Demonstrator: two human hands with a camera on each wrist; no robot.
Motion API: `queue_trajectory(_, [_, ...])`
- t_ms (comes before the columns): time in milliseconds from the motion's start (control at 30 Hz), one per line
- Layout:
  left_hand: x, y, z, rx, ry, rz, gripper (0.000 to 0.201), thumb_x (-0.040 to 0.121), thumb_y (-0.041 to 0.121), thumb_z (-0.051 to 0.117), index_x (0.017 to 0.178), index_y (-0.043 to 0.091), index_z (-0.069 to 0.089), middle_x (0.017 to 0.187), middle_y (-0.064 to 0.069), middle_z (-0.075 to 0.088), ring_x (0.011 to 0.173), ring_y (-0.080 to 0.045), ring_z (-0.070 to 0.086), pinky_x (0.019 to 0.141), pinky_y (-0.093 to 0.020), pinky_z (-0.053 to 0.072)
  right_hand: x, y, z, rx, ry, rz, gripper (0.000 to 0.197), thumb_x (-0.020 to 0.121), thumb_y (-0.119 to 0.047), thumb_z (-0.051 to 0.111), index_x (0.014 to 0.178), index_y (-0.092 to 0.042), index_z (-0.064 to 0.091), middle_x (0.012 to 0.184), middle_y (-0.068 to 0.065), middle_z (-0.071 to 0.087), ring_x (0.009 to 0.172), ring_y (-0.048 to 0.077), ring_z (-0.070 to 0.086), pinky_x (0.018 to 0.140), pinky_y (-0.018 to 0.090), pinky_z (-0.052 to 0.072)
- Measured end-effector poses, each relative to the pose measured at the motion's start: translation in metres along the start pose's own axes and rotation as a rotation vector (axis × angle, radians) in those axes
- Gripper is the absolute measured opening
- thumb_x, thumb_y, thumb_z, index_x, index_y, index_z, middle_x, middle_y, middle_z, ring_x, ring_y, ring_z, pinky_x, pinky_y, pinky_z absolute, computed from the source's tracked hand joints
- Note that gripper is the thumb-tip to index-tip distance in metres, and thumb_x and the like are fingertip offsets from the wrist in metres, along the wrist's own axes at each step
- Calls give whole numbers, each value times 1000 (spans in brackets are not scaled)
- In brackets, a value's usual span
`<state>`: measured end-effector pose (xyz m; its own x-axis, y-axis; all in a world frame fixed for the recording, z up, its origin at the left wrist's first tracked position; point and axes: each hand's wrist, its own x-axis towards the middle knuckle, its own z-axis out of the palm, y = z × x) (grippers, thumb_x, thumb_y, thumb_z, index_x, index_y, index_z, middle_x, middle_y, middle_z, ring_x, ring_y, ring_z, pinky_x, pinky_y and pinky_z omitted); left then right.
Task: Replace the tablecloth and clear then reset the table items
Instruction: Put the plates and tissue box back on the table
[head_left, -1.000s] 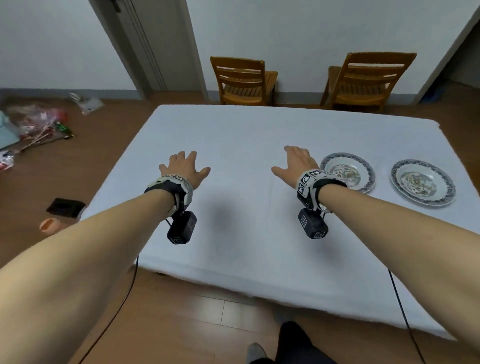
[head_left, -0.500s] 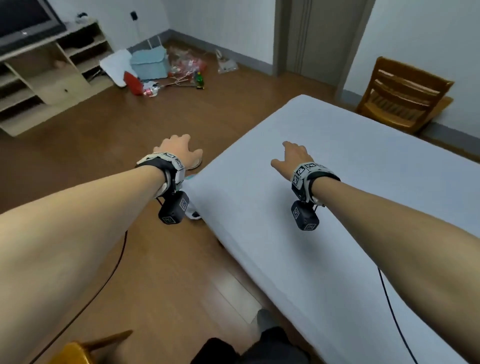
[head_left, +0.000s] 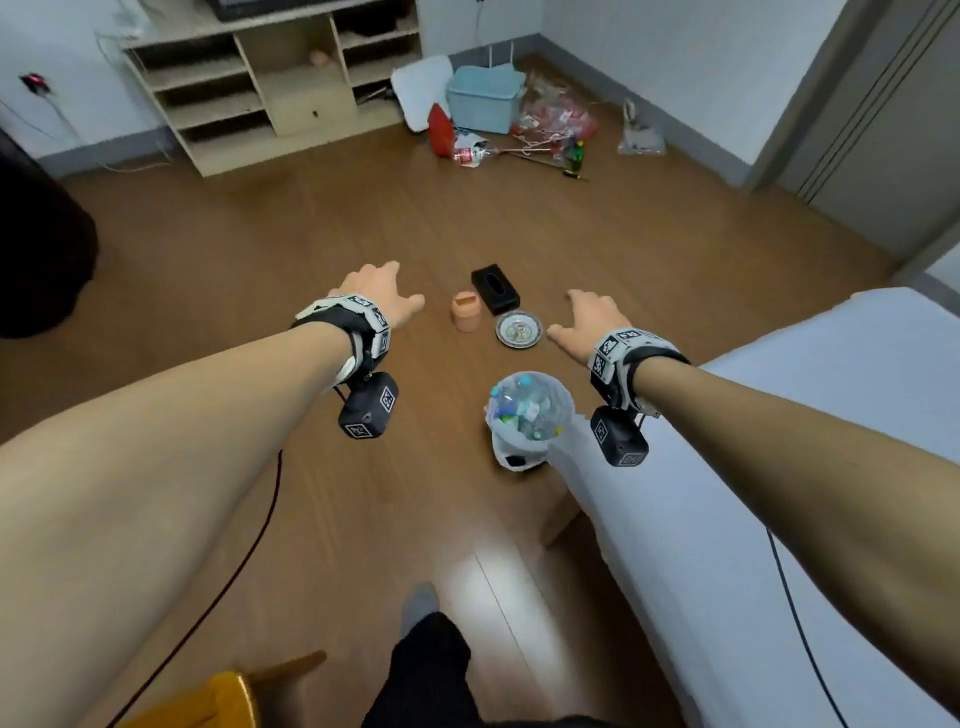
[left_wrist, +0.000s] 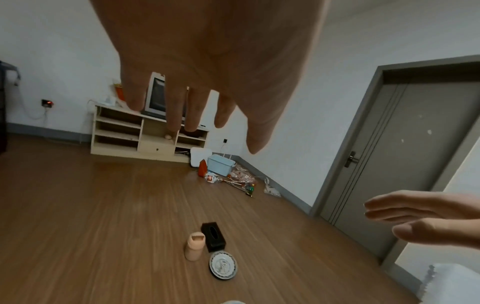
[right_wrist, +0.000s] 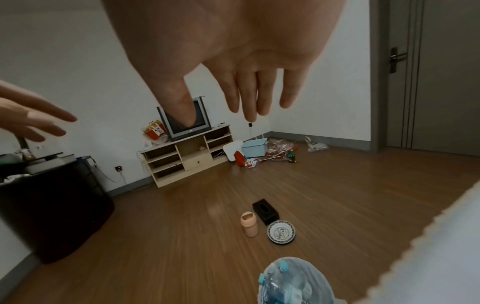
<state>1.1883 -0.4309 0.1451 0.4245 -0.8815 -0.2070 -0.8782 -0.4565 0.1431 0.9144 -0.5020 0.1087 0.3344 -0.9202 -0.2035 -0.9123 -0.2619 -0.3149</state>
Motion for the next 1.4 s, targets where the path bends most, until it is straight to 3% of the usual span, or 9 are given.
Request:
queue_trajectory(200, [126, -54, -52, 95, -36, 76, 67, 91, 55, 49, 148, 23, 34, 142, -10, 45, 130, -34, 42, 100, -50, 37, 106, -86, -11, -14, 10, 97, 66, 88, -40, 53, 145, -13, 35, 142, 14, 46, 131, 32, 41, 98, 46, 44])
queue_trajectory(367, [211, -57, -73, 131, -49, 156, 63, 90, 52, 50, 143, 21, 40, 140, -11, 47, 128, -34, 44, 97, -49, 39, 175, -107, -25, 5, 27, 139, 65, 87, -41, 53, 144, -14, 37, 140, 12, 48, 131, 30, 41, 96, 44, 44])
queue_trajectory(567, [341, -30, -83, 168, -70, 236, 62, 91, 52, 51, 143, 21, 41, 141, -9, 47, 128, -33, 45, 98, -46, 39, 294, -100, -30, 17, 18, 216, 64, 88, -40, 54, 144, -13, 37, 141, 13, 47, 132, 30, 39, 100, 46, 44])
queue_trajectory(733, [451, -15, -93, 261, -100, 239, 54, 90, 51, 50, 137, 24, 49, 131, -7, 57, 117, -30, 55, 94, -44, 42, 424, -97, -33, 108, 8, 291, 64, 89, -39, 56, 144, -12, 38, 140, 15, 47, 130, 33, 41, 100, 46, 44])
queue_trajectory(933, [580, -6, -117, 308, -154, 231, 60, 91, 52, 52, 144, 25, 42, 137, -7, 54, 123, -30, 52, 101, -46, 41, 544, -112, -40, 165, -41, 350, 63, 91, -39, 56, 145, -12, 38, 141, 15, 46, 130, 32, 43, 100, 44, 44])
queue_trajectory(1067, [666, 9, -116, 309, -174, 271, 58, 91, 52, 52, 141, 23, 45, 136, -6, 55, 122, -29, 52, 99, -44, 43, 613, -110, -39, 173, -48, 385, 64, 92, -39, 57, 146, -13, 37, 145, 15, 45, 130, 32, 44, 102, 43, 43])
queue_trajectory(1233, [778, 42, -86, 383, -255, 429, 56, 93, 48, 51, 143, 25, 44, 140, -3, 53, 126, -28, 50, 102, -43, 41, 689, -93, -14, 276, -8, 556, 63, 94, -40, 55, 147, -14, 34, 144, 14, 46, 127, 32, 47, 102, 42, 43])
queue_trajectory(1400, [895, 97, -51, 466, -300, 672, 54, 92, 46, 50, 142, 25, 46, 136, -3, 57, 119, -27, 56, 95, -38, 46, 740, -72, 14, 386, 72, 816, 63, 90, -43, 56, 145, -17, 36, 142, 11, 50, 123, 32, 52, 99, 40, 44])
